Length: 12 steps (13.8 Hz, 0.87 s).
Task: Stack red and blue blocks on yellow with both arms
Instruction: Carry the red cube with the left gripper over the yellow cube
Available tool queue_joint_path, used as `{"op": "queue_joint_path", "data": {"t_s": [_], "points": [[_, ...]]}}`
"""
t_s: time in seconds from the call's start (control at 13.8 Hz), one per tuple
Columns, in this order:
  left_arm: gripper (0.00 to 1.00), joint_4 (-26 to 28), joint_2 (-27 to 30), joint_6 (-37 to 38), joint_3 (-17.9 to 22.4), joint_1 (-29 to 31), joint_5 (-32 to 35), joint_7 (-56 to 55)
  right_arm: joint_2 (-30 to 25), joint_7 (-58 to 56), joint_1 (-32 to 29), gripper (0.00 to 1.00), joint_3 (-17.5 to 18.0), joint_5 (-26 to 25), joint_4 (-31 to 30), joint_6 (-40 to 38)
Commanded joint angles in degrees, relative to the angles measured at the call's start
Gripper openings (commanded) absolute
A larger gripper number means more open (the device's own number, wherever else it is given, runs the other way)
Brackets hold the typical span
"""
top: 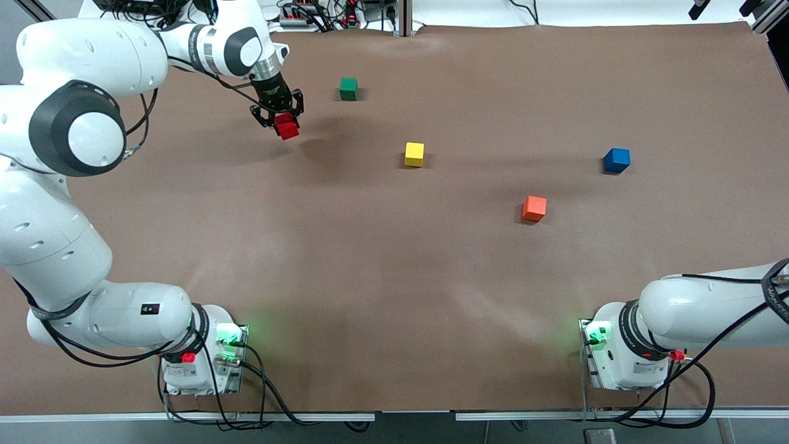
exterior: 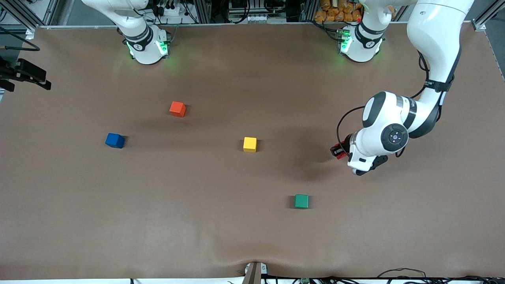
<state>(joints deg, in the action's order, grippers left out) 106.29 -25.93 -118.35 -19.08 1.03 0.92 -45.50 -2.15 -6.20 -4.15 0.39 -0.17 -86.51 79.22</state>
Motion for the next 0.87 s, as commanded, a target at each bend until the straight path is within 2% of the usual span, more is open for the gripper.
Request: {"op": "queue_joint_path", "data": {"t_s": [0.0,0.79], "points": [[0.17,-1.0,0.4,1.3,0.1,-0.7,-0.9,-0.8,0.5,0.0,-1.2,1.00,0.8,0.6,1.0,-0.6],[0.17,-4.9,-2.4,1.2,0.1,-3.5,-1.0,-5.9,0.5,0.0,-1.2,1.00,0.8,0.6,1.0,-0.5]]}}
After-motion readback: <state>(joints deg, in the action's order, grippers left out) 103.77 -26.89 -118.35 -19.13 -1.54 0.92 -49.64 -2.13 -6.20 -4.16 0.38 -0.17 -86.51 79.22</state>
